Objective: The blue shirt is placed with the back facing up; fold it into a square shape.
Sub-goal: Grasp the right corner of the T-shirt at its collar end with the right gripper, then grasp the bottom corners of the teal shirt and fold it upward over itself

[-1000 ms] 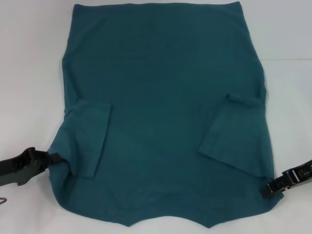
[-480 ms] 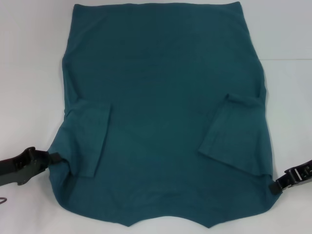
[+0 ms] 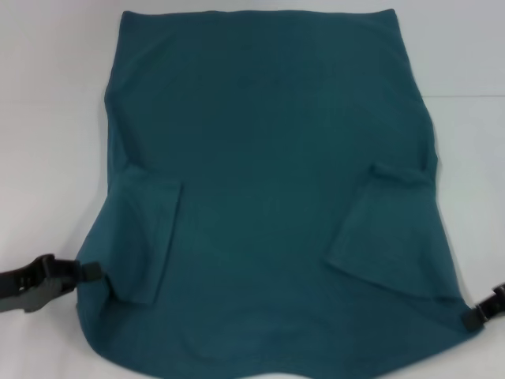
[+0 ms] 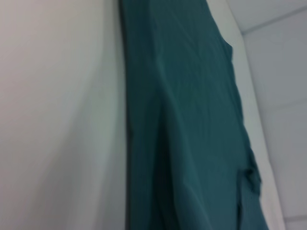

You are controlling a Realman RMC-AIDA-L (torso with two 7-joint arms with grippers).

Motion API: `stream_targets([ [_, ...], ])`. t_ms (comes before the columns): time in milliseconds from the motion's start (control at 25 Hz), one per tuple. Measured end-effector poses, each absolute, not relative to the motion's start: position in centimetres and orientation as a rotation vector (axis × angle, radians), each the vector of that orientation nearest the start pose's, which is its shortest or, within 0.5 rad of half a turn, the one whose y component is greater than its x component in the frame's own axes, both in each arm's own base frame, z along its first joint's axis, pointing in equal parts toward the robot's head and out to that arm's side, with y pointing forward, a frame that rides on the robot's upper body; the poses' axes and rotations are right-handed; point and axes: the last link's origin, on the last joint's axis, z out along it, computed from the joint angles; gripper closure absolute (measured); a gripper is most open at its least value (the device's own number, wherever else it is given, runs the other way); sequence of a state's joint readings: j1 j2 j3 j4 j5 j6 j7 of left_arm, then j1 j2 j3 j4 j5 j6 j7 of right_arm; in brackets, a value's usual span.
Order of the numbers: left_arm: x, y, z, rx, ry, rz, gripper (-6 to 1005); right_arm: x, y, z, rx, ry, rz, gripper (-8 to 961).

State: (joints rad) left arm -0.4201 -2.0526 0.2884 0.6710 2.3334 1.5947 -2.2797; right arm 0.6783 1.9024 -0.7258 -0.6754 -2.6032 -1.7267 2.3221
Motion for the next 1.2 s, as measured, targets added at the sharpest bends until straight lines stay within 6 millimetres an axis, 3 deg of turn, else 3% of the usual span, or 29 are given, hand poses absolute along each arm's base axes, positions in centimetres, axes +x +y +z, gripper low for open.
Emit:
stream_targets([
  [360, -35.4, 24.6, 4.7, 2.175, 2.343, 0.639, 1000, 31.8, 30.2, 7.1, -2.535, 1.868, -0.255, 896],
  [560, -35.4, 24.7, 4.8, 2.179, 2.352, 0.614, 1000, 31.9, 30.2, 7.7, -2.531, 1.869, -0.159, 888],
  [840, -32.8, 29.7, 4.0, 2.268, 2.283, 0.655, 1001, 30.5, 33.5, 8.3, -2.415, 1.795, 0.206, 878],
  [1200, -29.8, 37.7, 4.2, 2.314, 2.412, 0.739, 1001, 29.8, 39.5, 9.3, -2.114, 1.653, 0.447, 865],
])
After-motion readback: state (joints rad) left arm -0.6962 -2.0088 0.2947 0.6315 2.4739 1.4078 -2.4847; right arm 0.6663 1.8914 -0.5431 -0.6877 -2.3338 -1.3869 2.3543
